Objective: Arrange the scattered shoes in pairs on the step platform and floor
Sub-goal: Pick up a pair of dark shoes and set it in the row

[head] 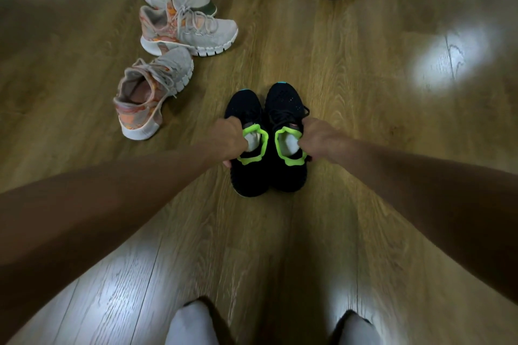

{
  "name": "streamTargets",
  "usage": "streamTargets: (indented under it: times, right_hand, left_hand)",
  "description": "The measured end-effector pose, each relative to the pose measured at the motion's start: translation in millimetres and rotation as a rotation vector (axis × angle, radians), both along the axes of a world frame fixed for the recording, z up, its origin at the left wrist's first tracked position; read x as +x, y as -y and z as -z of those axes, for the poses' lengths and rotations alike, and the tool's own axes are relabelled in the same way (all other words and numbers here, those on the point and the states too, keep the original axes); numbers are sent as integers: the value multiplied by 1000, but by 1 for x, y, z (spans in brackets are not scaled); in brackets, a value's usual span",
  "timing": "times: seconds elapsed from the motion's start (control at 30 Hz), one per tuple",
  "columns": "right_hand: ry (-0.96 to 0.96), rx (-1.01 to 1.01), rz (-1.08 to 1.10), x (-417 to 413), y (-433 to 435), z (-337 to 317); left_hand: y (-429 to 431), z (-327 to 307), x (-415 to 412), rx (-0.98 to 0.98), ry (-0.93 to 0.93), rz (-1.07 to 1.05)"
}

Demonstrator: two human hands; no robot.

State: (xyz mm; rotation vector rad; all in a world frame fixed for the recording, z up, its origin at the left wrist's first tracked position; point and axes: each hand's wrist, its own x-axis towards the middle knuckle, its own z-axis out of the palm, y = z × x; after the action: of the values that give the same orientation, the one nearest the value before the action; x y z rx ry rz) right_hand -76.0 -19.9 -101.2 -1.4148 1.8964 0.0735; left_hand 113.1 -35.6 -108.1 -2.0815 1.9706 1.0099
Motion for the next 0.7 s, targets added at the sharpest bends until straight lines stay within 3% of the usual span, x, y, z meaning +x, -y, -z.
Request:
streamTargets:
  times: [0.1,0.37,0.53,0.7]
  right_hand:
    - [-121,-173,5,6,-6,14]
    - [-11,-248,90,16,-24,-13]
    - [-3,-276,101,16,-67,-90]
    - [-11,-227,131,0,-108,-220]
  left_hand:
    - [0,1,-1,-31,-10,12]
    - [-12,-28,5,-190,87,209]
    - [-63,-98,4,-170,158,248]
    - [-94,-221,-13,-132,110,246]
